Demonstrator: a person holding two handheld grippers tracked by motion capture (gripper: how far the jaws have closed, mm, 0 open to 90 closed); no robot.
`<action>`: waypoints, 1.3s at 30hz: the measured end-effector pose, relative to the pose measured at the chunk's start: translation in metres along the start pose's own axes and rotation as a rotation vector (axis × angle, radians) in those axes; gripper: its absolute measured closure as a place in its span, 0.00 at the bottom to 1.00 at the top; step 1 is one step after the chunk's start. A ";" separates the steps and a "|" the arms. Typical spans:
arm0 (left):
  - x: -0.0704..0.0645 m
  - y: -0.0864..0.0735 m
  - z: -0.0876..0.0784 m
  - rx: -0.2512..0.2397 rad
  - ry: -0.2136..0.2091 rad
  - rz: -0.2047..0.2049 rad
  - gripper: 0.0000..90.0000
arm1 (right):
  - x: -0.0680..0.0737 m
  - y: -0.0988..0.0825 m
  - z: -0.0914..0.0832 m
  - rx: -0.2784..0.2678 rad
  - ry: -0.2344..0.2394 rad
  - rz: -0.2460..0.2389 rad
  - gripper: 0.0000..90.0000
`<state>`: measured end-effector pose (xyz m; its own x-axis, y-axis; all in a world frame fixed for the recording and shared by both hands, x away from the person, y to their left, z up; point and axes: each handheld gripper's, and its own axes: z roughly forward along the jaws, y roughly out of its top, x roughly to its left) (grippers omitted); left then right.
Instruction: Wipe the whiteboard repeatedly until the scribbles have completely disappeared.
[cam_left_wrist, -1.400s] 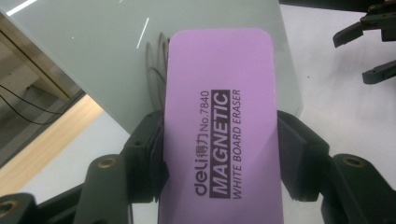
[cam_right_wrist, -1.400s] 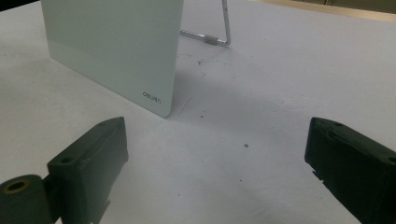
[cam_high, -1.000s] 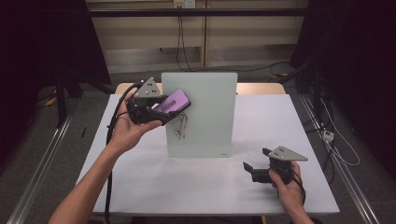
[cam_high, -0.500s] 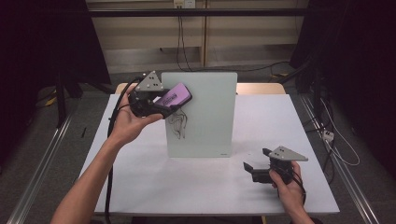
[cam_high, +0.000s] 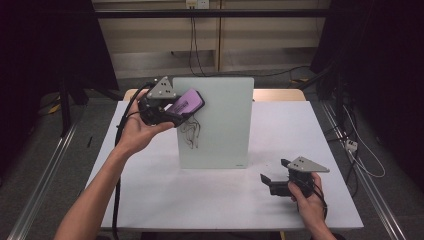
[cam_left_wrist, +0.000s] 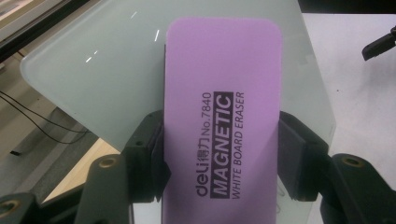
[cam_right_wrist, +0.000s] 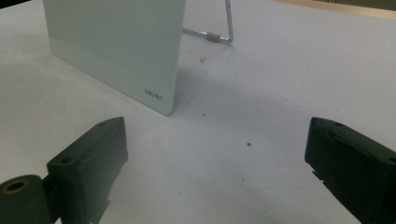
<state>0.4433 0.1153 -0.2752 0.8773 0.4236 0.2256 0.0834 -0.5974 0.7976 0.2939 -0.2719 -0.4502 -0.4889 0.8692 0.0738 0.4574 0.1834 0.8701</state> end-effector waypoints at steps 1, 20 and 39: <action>0.000 0.000 0.000 0.000 0.005 0.005 0.46 | 0.000 0.000 0.000 0.000 0.000 0.000 0.07; -0.008 -0.005 0.009 0.047 -0.019 0.021 0.46 | 0.000 0.000 0.000 0.003 0.004 0.003 0.07; -0.022 -0.016 0.019 0.076 -0.033 0.039 0.46 | 0.001 0.000 0.001 0.011 0.007 -0.002 0.07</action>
<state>0.4321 0.1024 -0.3032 0.8958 0.3767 0.2361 0.0830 -0.6634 0.7437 0.2939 -0.2712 -0.4508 -0.4948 0.8657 0.0759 0.4648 0.1898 0.8648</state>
